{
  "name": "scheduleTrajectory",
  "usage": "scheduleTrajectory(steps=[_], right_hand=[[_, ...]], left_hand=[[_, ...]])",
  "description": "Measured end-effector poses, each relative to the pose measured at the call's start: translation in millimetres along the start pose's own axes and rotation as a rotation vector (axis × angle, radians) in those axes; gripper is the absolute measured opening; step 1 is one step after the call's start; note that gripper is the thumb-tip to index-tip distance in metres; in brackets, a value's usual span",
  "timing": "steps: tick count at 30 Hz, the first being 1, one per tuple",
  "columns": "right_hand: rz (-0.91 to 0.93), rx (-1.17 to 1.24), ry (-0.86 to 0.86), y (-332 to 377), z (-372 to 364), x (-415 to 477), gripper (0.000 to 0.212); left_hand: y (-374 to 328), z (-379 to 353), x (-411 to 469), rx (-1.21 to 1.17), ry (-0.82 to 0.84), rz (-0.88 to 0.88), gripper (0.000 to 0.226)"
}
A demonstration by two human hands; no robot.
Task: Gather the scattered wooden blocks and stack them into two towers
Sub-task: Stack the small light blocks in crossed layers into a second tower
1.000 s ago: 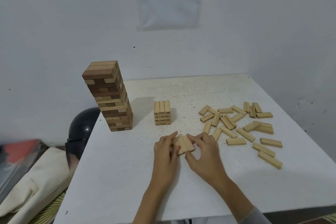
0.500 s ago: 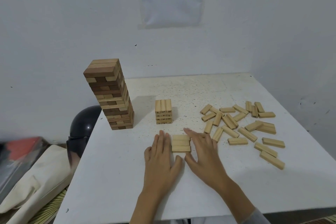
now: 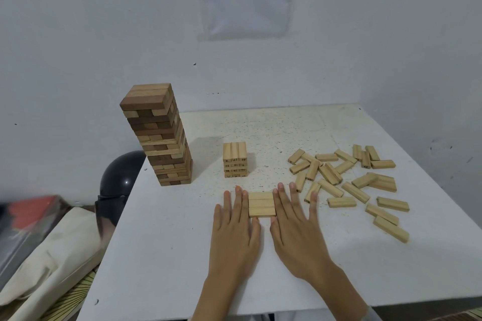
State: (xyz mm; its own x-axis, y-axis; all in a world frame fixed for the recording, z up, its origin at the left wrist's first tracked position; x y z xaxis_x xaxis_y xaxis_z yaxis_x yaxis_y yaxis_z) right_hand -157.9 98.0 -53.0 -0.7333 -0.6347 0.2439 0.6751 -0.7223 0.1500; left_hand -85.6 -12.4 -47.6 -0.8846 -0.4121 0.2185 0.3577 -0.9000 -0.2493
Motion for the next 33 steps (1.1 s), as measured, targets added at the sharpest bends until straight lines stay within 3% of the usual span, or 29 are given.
scheduleTrajectory(steps=[8, 14, 19, 23, 33], right_hand=[[-0.006, -0.006, -0.01, 1.9, -3.2, 0.8, 0.066], [-0.013, 0.036, 0.016, 1.7, -2.3, 0.3, 0.066], [-0.017, 0.31, -0.055, -1.3, 9.5, 0.0, 0.067], [0.076, 0.5, -0.056, -4.6, 20.2, 5.6, 0.055], [0.196, 0.523, -0.04, -10.4, 23.9, 22.7, 0.024]], left_hand=[[-0.6, -2.9, -1.1, -0.013, 0.052, 0.013, 0.057], [-2.7, 2.2, -2.0, -0.076, 0.057, 0.005, 0.074], [2.2, 6.3, 0.5, -0.207, -0.009, 0.013, 0.075], [1.3, 20.1, 5.9, -0.423, -0.077, -0.069, 0.055], [9.2, 15.2, 20.9, -0.364, -0.067, -0.137, 0.022]])
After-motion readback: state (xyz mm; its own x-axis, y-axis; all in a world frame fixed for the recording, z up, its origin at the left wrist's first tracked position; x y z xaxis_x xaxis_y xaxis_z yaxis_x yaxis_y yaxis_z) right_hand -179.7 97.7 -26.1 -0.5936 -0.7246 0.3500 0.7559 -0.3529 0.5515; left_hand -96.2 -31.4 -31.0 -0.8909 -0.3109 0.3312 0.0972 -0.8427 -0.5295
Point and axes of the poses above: each hand's wrist, its own x-axis towards the middle knuckle, its own z-axis out of the back of the hand, y = z × x, the point moved 4 cm from there along x, towards the middle knuckle, and after that the axes turned 5 degrees about x, right-handed, at the moved point
